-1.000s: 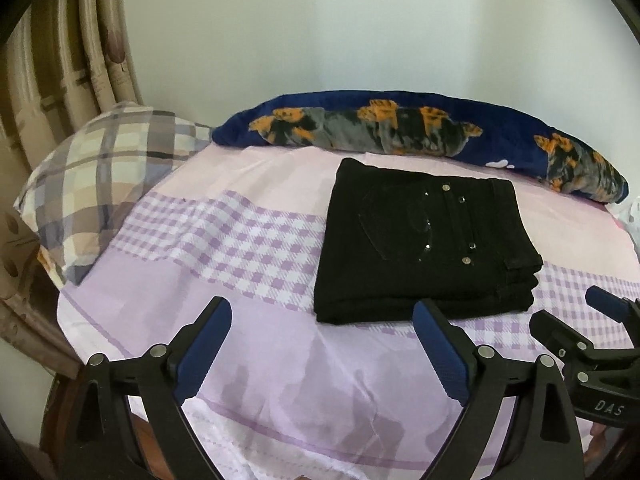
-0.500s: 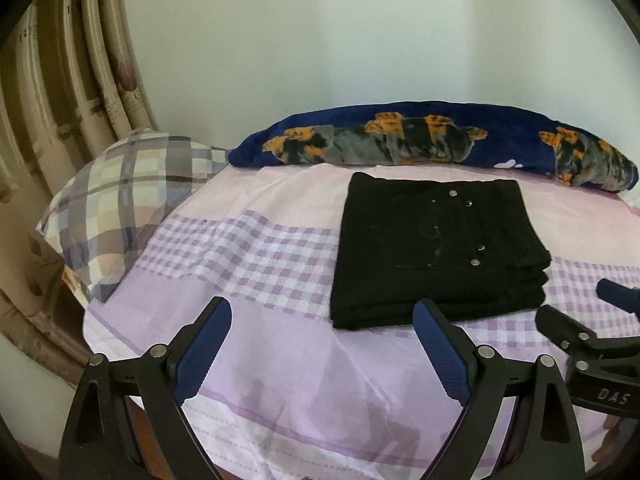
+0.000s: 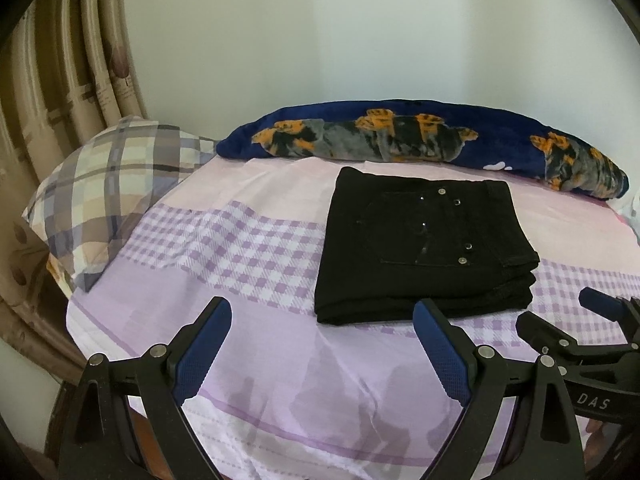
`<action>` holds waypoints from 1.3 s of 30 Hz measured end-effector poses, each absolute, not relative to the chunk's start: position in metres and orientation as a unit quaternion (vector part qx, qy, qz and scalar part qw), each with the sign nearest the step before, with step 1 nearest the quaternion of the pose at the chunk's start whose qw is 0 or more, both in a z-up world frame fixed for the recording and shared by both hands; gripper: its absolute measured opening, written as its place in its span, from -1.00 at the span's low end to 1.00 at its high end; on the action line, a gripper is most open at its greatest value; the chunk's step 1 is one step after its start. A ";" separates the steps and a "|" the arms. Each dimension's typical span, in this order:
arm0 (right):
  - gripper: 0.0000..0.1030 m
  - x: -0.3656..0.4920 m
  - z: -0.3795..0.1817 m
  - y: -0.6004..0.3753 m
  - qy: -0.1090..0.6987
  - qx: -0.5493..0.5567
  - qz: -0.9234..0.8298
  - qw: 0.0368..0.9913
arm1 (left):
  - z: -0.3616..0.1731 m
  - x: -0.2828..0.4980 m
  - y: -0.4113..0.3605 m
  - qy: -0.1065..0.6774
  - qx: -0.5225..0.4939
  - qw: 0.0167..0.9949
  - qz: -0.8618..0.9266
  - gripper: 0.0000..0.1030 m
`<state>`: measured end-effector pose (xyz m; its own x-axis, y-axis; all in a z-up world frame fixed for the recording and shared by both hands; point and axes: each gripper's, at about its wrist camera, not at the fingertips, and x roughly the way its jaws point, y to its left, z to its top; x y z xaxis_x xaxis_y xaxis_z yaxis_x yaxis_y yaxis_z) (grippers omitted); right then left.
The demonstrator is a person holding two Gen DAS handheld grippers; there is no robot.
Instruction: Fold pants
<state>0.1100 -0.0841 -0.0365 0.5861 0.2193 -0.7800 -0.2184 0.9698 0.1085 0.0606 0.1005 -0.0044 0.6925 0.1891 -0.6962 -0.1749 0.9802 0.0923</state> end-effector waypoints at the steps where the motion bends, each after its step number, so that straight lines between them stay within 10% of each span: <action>1: 0.97 0.110 -0.036 -0.084 0.438 0.001 0.125 0.890 | -0.005 0.061 0.100 0.379 0.013 0.920 0.103 0.79; 39: 0.97 0.113 -0.045 -0.080 0.450 -0.008 0.125 0.884 | -0.013 0.063 0.092 0.386 0.025 0.920 0.068 0.79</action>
<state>0.1135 -0.0804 -0.0455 0.5636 0.2143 -0.7978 -0.2294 0.9684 0.0981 0.0634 0.0918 -0.0135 0.6926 0.1453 -0.7065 -0.1063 0.9894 0.0992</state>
